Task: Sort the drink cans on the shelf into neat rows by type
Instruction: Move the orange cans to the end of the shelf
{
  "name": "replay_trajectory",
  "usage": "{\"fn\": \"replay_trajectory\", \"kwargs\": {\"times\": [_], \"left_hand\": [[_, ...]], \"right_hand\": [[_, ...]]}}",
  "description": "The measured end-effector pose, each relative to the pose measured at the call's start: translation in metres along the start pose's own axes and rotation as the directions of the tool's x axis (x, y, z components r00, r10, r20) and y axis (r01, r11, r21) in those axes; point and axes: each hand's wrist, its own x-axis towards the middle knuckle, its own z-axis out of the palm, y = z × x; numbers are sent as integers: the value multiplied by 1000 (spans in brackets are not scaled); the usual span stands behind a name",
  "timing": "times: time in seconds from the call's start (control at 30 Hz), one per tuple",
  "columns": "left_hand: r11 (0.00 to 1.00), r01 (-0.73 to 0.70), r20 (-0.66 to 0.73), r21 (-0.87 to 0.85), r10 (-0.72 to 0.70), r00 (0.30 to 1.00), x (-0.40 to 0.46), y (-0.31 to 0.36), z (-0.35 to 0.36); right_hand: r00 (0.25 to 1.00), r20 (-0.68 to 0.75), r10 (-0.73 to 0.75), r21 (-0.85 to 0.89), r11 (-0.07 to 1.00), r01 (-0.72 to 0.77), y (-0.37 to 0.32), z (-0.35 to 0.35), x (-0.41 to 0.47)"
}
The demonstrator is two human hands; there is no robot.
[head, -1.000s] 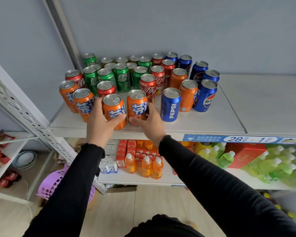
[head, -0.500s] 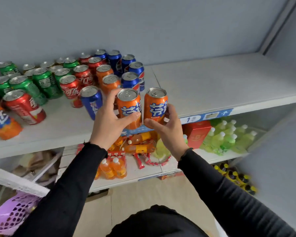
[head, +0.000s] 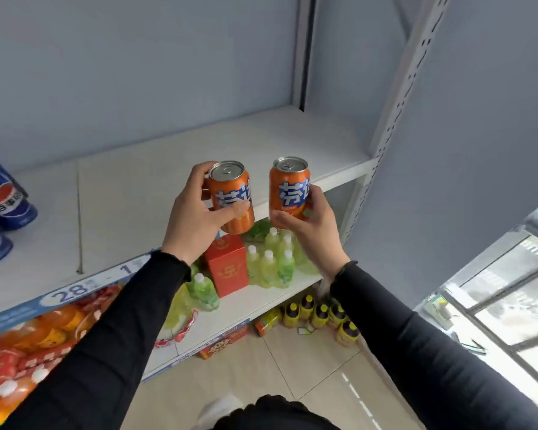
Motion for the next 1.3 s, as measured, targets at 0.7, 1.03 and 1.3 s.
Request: {"fn": "replay_trajectory", "kwargs": {"times": [0.7, 1.03, 1.3], "left_hand": [[999, 51, 31, -13, -50, 998, 316, -68, 137], [992, 129, 36, 3, -129, 991, 418, -101, 169], [991, 127, 28, 37, -128, 991, 457, -106, 180]], "right_hand": [[999, 31, 39, -109, 993, -35, 83, -33, 348], [994, 66, 93, -299, 952, -69, 109, -6, 468], [986, 137, 92, -362, 931, -37, 107, 9, 510]]}}
